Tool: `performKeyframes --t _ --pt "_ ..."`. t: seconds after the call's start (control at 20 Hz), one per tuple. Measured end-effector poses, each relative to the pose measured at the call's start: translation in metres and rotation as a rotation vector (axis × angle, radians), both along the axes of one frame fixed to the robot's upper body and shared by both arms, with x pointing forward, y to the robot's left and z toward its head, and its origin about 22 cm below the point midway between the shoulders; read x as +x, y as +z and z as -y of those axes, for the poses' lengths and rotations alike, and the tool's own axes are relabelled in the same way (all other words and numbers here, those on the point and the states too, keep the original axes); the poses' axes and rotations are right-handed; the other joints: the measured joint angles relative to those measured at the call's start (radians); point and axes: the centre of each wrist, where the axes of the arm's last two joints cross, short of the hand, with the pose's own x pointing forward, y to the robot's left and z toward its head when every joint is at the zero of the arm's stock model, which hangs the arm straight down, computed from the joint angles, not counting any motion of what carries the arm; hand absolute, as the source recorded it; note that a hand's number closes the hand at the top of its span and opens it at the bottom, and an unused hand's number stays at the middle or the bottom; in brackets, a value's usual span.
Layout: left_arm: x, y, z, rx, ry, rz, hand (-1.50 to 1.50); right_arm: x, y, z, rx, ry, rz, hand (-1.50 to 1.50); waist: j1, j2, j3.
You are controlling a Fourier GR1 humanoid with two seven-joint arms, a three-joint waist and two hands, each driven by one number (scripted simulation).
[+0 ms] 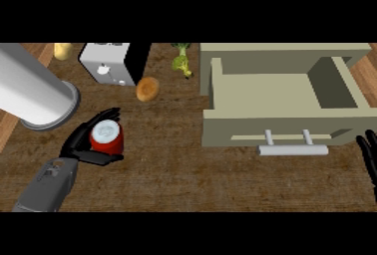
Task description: Pick up the can, place it into the drawer and close the drawer
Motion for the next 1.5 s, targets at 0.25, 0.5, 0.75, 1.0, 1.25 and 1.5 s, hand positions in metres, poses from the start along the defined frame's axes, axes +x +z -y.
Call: performKeyframes --t 0.25,0.5,0.75,1.0,1.25,1.5 --pt "0.005 0.003 0.008 -0.043 -0.025 -0.004 1.50 -0.005 0.004 0.002 0.001 -0.009 0.004 -1.50 0.001 0.000 -0.001" --pt "0.007 0.004 0.019 -0.086 -0.064 -0.022 1.50 -0.011 0.004 0.004 0.012 -0.015 0.011 -1.50 0.004 0.000 -0.002" --pt "-0.003 0.000 0.018 -0.131 0.134 0.004 1.50 -0.018 0.001 0.008 0.020 -0.034 0.010 -1.50 0.016 -0.005 -0.002" --pt "-0.001 0.006 0.026 -0.155 0.355 0.049 1.50 -0.018 0.004 0.009 0.015 -0.032 0.010 -1.50 0.020 -0.005 -0.002" --pt "0.001 0.032 0.052 -0.162 0.380 0.100 1.50 -0.017 0.008 0.012 0.021 -0.040 0.019 -1.50 0.021 -0.006 -0.002" --pt "0.010 0.077 0.082 -0.145 0.338 0.132 1.50 -0.021 0.011 0.009 0.019 -0.041 0.015 -1.50 0.016 -0.005 -0.002"
